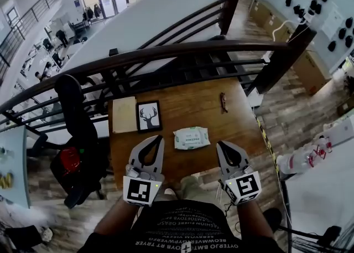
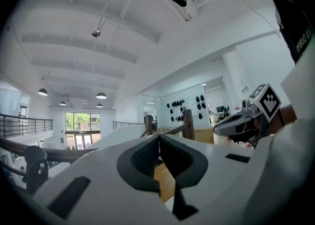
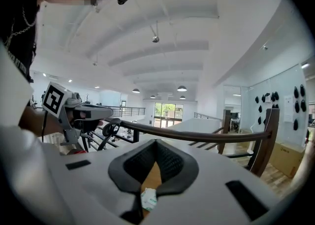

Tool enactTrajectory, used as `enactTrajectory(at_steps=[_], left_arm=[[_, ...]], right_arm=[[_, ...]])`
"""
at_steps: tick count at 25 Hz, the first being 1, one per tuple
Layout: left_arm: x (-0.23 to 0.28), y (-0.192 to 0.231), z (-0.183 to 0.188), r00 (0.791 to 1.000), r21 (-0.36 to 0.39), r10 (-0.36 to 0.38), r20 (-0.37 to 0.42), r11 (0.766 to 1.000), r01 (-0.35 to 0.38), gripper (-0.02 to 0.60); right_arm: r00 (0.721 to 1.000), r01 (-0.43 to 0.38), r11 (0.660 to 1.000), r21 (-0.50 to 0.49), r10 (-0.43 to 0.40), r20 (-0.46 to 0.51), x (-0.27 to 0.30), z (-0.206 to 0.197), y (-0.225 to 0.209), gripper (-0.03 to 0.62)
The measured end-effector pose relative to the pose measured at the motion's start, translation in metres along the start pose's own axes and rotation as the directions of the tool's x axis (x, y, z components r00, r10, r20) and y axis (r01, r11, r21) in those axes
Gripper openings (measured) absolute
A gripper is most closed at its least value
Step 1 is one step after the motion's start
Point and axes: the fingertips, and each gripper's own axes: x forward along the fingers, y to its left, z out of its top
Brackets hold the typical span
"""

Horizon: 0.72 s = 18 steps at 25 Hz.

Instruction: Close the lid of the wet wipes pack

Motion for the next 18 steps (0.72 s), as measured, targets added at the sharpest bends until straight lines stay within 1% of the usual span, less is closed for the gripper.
enactTrajectory(at_steps=[6, 11, 18], left_arm=[[0.001, -0.001, -0.005, 1.000, -0.005, -0.010, -0.007, 1.000, 0.010, 0.028], [0.005, -0.006, -0.013, 0.999, -0.014, -0.015, -0.030, 1.000, 0.015, 0.028], [0.035, -0.016, -0.014, 0.998, -0.001, -0.006, -0.066, 1.000, 0.006, 0.028]], right_arm=[[1.000, -0.022, 1.000, -0.018, 0.022, -0.022, 0.000, 0.001, 0.006, 0.014], [0.998, -0.050, 0.999, -0.019, 0.049, -0.039, 0.003, -0.005, 0.007, 0.014], [0.991, -0.115, 0.993, -0.027, 0.113, -0.068, 0.015, -0.011, -0.008, 0.014]])
